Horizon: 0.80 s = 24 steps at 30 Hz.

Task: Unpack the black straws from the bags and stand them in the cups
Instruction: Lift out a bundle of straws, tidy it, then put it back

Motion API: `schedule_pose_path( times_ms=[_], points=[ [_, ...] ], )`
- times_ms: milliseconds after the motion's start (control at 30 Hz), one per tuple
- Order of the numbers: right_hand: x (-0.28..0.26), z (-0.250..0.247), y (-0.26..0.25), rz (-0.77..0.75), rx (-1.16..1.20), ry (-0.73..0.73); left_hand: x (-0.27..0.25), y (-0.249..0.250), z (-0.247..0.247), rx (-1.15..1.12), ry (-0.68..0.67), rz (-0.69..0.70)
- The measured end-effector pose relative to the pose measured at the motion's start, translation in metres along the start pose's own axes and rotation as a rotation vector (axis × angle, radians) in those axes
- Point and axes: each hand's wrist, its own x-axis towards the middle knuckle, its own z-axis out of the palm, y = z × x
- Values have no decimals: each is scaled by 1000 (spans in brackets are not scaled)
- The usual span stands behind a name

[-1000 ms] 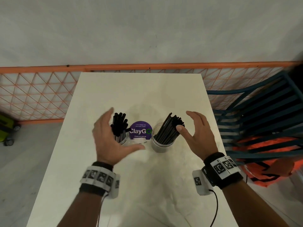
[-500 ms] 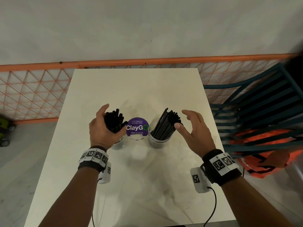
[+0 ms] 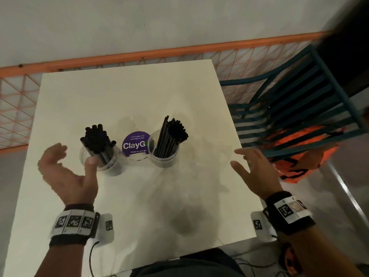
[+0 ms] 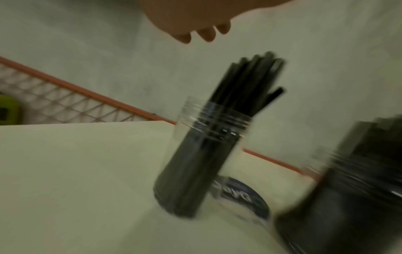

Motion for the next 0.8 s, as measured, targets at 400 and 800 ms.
schedule_pose_path(
  times_ms=[400,800],
  points=[
    [37,86,-20,-558,-728,-591,-140,79,118,563,-1293,-166],
    [-25,37,-41,235,851,-463,-136,118,127,-566,-859,-1057]
  ],
)
